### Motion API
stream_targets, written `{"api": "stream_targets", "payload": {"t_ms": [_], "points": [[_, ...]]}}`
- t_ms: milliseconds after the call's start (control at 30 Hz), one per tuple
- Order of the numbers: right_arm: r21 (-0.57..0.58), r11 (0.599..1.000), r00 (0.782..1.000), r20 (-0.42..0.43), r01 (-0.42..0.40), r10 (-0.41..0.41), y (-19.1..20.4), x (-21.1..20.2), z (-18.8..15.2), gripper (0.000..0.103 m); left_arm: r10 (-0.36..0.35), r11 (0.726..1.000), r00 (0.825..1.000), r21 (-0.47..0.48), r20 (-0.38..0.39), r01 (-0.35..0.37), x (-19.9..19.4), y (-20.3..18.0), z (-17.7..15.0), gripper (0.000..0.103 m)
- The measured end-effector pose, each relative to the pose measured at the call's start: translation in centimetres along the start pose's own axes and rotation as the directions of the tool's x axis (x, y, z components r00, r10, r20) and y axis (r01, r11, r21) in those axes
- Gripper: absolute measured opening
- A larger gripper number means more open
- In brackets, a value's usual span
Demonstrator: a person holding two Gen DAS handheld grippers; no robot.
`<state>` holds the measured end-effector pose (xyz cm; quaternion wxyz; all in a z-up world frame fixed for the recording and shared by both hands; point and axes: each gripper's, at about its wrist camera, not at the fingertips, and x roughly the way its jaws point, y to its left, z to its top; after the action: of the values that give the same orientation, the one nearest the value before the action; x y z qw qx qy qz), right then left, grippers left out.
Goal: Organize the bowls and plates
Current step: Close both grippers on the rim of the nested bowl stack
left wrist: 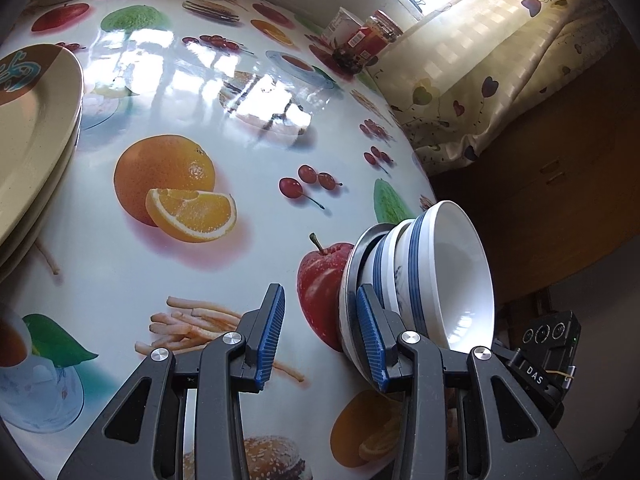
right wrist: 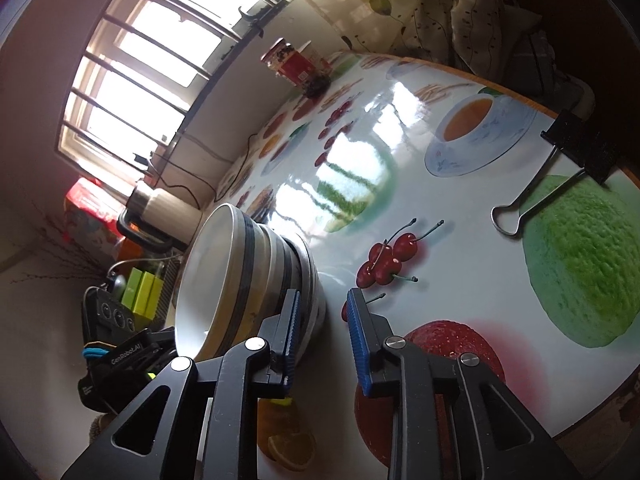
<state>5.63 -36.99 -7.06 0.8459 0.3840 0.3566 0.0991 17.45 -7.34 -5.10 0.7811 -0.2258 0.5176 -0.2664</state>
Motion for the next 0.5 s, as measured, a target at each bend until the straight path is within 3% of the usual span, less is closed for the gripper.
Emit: {"api": "stream_targets", "payload": {"t_ms": [367,500], "points": [[0.085,0.989,0.993,-0.019,-0.119,0.12,-1.5,0.5,0.2,0.018,-0.043,0.999,0.999,-0.012,-0.002,0.042,0.4,0.2,0.2,0.031],[0.089,0.988,0.991,-0.014,-0.128,0.13,-1.6,0.5,0.2,0.017,-0.068,0.998,0.998,-0.011,-0.003,0.068,0.4,0.0,0.3,0.02]]}}
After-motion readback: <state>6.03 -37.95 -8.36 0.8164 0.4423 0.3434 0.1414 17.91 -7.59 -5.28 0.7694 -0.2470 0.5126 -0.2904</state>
